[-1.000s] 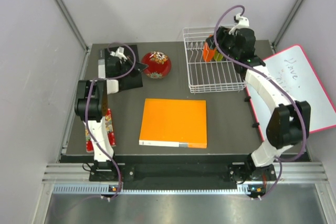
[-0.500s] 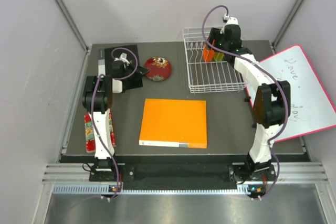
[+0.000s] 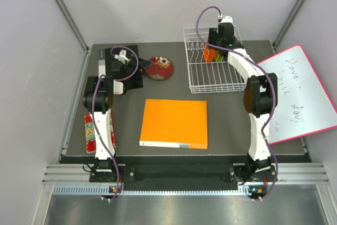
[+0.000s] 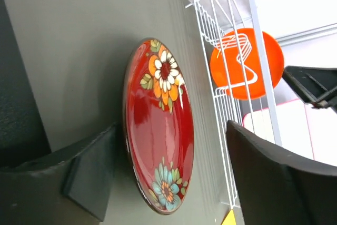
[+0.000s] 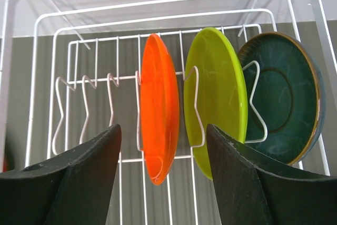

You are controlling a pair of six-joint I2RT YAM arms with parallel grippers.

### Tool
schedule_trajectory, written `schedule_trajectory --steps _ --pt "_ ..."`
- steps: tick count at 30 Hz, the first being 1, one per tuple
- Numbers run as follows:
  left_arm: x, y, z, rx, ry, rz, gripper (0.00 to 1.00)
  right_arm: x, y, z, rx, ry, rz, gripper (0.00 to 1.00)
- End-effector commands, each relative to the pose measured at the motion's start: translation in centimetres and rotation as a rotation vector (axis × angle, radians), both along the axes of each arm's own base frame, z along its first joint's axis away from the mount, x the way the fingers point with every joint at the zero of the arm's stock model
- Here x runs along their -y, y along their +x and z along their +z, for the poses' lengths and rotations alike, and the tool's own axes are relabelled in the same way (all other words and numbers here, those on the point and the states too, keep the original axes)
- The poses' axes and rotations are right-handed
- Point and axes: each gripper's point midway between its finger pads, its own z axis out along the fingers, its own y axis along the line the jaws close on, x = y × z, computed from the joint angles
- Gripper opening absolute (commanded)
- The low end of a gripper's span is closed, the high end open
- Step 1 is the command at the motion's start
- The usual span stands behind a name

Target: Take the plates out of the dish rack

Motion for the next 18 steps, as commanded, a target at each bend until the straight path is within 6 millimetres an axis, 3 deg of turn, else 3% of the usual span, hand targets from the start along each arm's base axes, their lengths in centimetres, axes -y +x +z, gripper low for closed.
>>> schedule_trajectory --steps 1,2,11,18 --pt "-0.2 -1.2 -1.8 -0.044 0.036 -0.008 0.94 -0.3 1.0 2.3 0.051 -0.044 -0.006 0.65" --pt "-0.3 -1.4 -2.1 -0.046 0.047 -0.005 0.99 -0.5 1.3 2.0 0.05 -0.045 -0.004 0.65" --pt "-0.8 -1.8 -2.6 -0.088 0.123 0.004 0.99 -0.7 1.8 0.4 0.024 -0.109 -0.017 0.57" --pt "-1.3 -1.7 -1.7 -0.092 0.239 0.018 0.99 -0.5 1.7 -0.5 0.009 -0.159 -0.038 0.52"
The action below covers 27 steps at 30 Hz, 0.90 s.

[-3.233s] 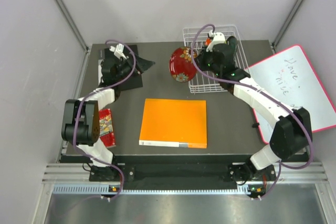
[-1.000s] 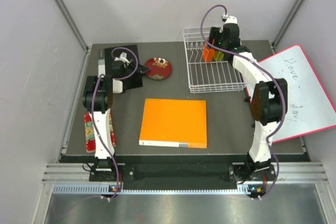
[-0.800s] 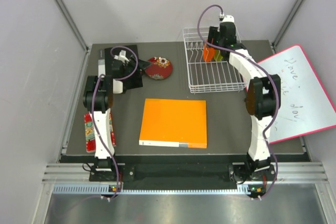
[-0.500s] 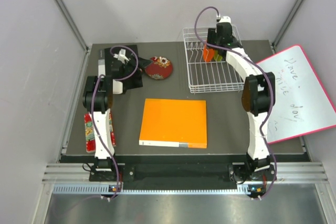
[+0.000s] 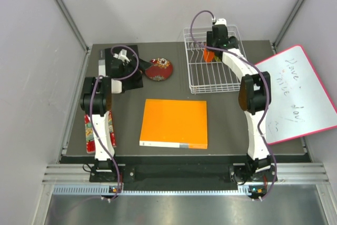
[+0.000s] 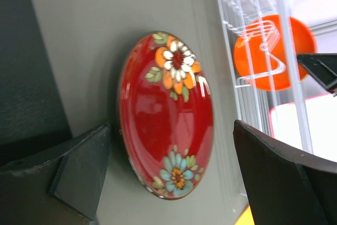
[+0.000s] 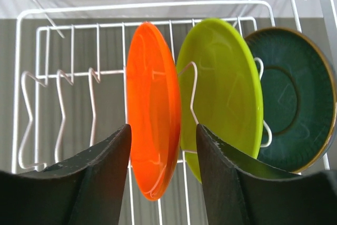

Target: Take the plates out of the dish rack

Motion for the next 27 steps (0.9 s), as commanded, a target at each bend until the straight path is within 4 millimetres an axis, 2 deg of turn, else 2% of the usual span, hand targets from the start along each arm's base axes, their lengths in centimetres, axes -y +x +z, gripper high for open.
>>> schedule_trajectory --steps 1,6,7,8,10,11,13,14,19,20,22,23,25,27 --pt "-0.7 -0.6 -1.1 -0.069 0.12 0.018 0.99 -0.3 0.6 2.0 0.05 -0.044 -0.018 0.49" --pt "-0.7 -0.8 0.0 -0.057 0.199 -0.001 0.99 -0.4 0.5 2.2 0.06 -0.097 -0.035 0.32" --pt "-0.7 -0.8 0.4 -0.041 0.217 -0.014 0.99 -0.9 0.2 2.2 0.063 -0.114 -0.027 0.29" --pt "-0.7 -0.9 1.6 -0.015 0.233 -0.018 0.99 -0.5 0.1 2.5 0.071 -0.143 -0.058 0.22" --pt "-1.5 -1.4 1.9 -0.012 0.308 -0.001 0.99 -0.9 -0.2 3.1 0.09 -0.184 -0.05 0.19" --pt "-1.7 -1.5 3.6 0.021 0.326 0.009 0.99 -0.5 -0.4 3.5 0.099 -0.199 -0.074 0.13" --pt "-2.3 -2.0 4.0 0.023 0.367 0.023 0.99 -0.7 -0.6 4.4 0.123 -0.205 -0.083 0.06" --pt "-2.4 -2.2 5.2 0.038 0.38 0.032 0.99 -0.5 -0.8 4.9 0.136 -0.215 -0.106 0.0" --pt "-3.4 -3.5 6.1 0.026 0.462 0.056 0.99 -0.7 -1.8 7.6 0.213 -0.274 -0.171 0.0" --pt "-3.4 -3.9 7.0 0.043 0.466 0.065 0.99 -0.4 -2.2 8.1 0.222 -0.287 -0.199 0.0" --pt "-3.6 -4.5 7.2 0.047 0.482 0.08 0.99 -0.6 -3.1 9.3 0.25 -0.283 -0.206 0.0" --pt "-3.4 -4.7 7.9 0.057 0.482 0.079 0.99 -0.3 -3.5 10.0 0.27 -0.282 -0.231 0.0" --pt "-3.1 -5.1 8.1 0.052 0.482 0.066 0.99 -0.2 -4.3 11.7 0.309 -0.275 -0.26 0.0" --pt "-2.8 -5.6 8.6 0.057 0.493 0.064 0.99 0.2 -4.9 12.4 0.322 -0.293 -0.289 0.0"
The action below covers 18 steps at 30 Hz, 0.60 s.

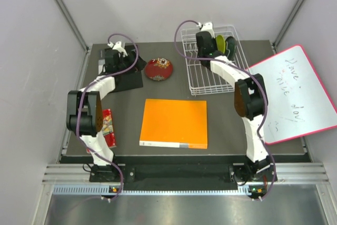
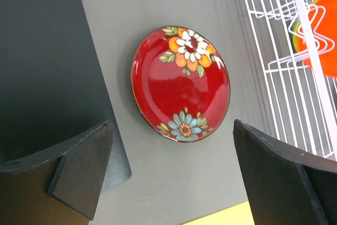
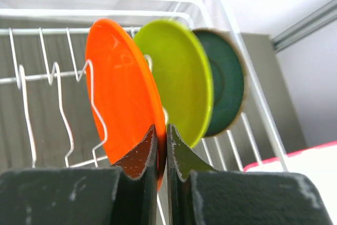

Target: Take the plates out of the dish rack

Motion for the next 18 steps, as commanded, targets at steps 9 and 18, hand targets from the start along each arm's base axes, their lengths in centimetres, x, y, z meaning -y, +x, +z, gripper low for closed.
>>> schedule_trajectory --steps 9,18 --pt "3.2 -4.2 2.9 0.063 0.017 -0.085 0.99 -0.3 -6.3 12.3 0.217 0.144 -0.001 0.0" --pt "9.7 -7.5 6.4 0.158 -0.165 -0.276 0.99 -6.2 -15.6 13.7 0.133 0.554 0.383 0.0"
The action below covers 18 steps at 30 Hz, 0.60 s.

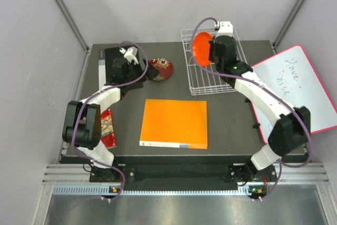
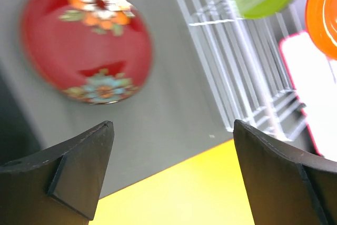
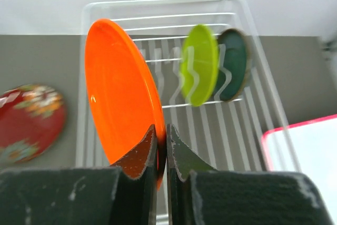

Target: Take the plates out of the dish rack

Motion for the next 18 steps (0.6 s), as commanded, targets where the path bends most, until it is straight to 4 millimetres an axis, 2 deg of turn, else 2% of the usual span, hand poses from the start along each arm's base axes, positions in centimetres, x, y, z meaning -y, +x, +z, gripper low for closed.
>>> schedule_trajectory --steps 1,5,10,11,13,17,18 --pt "4.0 -1.6 5.2 0.145 -0.106 -0.122 0.99 -5.1 -4.7 2.5 0.009 0.261 0.265 0.0" --pt "6.3 -3.1 7.1 0.187 -0.179 -0.182 0.99 -6.7 -6.8 2.3 -0.012 0.397 0.337 0.0" --pt "8.6 -4.7 9.2 0.237 -0.255 -0.243 0.99 -8.6 -8.1 0.4 -0.063 0.49 0.401 0.0" --pt "8.6 -4.7 9.2 0.239 -0.255 -0.228 0.99 -8.9 -8.4 -0.5 -0.081 0.497 0.407 0.0" --pt "8.8 -5.2 9.6 0.255 -0.256 -0.227 0.99 -9.7 -8.5 -0.2 -0.066 0.534 0.442 0.0" --pt "8.6 -5.3 9.0 0.251 -0.245 -0.22 0.99 -10.3 -9.4 -1.2 -0.098 0.57 0.461 0.0" --pt "8.5 -5.1 8.8 0.251 -0.241 -0.205 0.99 -10.5 -9.5 -0.6 -0.075 0.588 0.476 0.0"
